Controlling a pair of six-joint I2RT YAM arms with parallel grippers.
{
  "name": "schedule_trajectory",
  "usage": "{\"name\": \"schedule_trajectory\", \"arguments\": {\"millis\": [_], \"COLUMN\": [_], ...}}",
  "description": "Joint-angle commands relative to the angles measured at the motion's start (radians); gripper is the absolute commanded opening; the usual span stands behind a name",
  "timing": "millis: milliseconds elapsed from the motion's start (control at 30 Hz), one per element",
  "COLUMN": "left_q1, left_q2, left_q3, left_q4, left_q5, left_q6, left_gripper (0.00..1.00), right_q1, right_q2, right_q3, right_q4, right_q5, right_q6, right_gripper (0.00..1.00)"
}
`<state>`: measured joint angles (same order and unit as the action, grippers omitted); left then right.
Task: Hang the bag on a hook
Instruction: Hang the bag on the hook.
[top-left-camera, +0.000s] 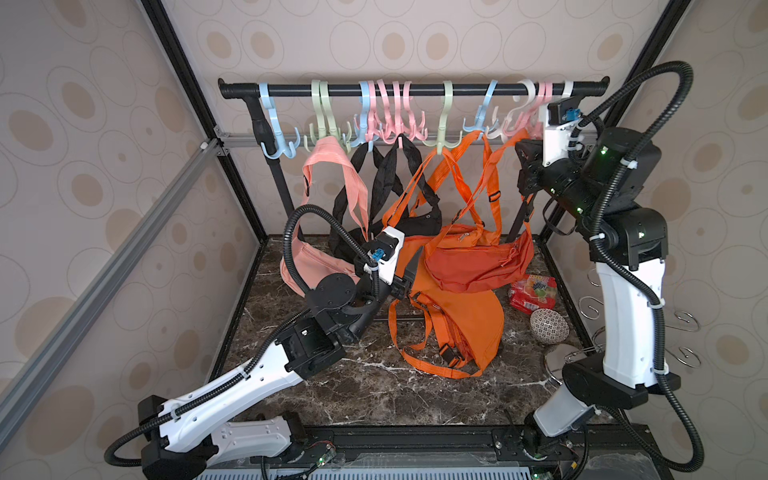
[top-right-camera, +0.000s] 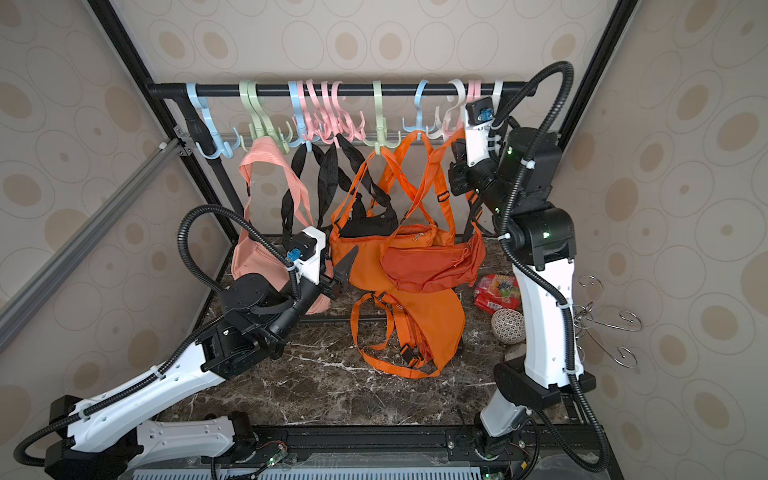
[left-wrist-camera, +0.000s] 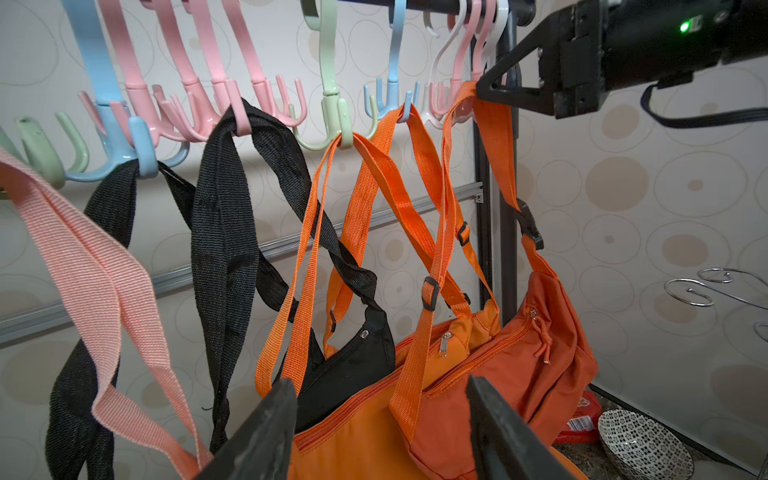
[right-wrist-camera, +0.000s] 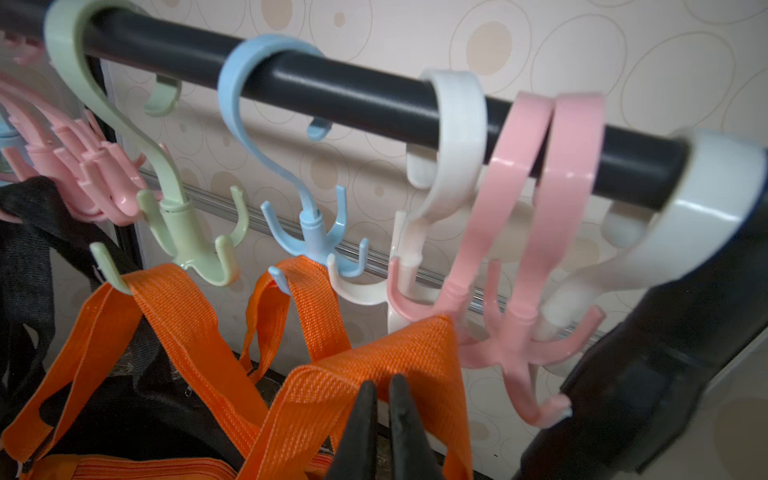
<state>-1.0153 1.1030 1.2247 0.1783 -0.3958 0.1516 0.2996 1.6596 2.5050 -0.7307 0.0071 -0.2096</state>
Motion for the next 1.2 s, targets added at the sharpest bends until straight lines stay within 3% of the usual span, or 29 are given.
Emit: {"name": "schedule_trajectory", "arguments": {"millis": [0, 267, 467, 667, 767, 833, 900, 967, 1067, 1167], "left_q1": [0.013, 0.028, 0.032, 0.032, 0.032, 0.032, 0.032, 0.032, 0.031, 0.032], "left_q2": [-0.032, -0.041, -0.038, -0.046, -0.055, -0.066, -0.078, -0.09, -0.117, -0.147], "left_q3": [-0.005, -0.017, -0.015, -0.021, -0.034, -0.047, -0.059, -0.071, -0.098, -0.131], "left_q4": [0.031, 0.043, 0.038, 0.036, 0.042, 0.053, 0.062, 0.07, 0.082, 0.092], "left_q5": [-0.016, -0.014, -0.017, -0.017, -0.021, -0.025, -0.028, -0.028, -0.032, -0.038], "left_q6": [0.003, -0.003, -0.01, -0.021, -0.021, -0.021, -0.02, -0.023, -0.029, -0.037], "left_gripper": [0.63, 0.62, 0.62, 0.61, 0.61, 0.61, 0.61, 0.61, 0.62, 0.62], "right_q1": [-0.005, -0.005, -0.015, -0.016, -0.015, -0.016, -0.016, -0.015, -0.015, -0.016], "right_q2": [-0.035, 0.078, 0.099, 0.01, -0.03, -0.056, -0.09, -0.134, -0.246, -0.348], "right_q3": [-0.038, 0.139, 0.143, 0.008, -0.001, 0.008, -0.002, -0.05, -0.259, -0.471], "right_q4": [0.086, 0.136, 0.174, 0.206, 0.21, 0.195, 0.172, 0.155, 0.204, 0.265], "right_q5": [0.064, 0.14, 0.133, 0.089, 0.078, 0.06, 0.031, 0.007, -0.014, -0.019], "right_q6": [-0.009, -0.079, -0.065, -0.048, -0.038, -0.026, -0.007, 0.008, 0.035, 0.051], "right_gripper": [0.1, 0.08, 0.07, 0.07, 0.18, 0.4, 0.52, 0.53, 0.53, 0.44]}}
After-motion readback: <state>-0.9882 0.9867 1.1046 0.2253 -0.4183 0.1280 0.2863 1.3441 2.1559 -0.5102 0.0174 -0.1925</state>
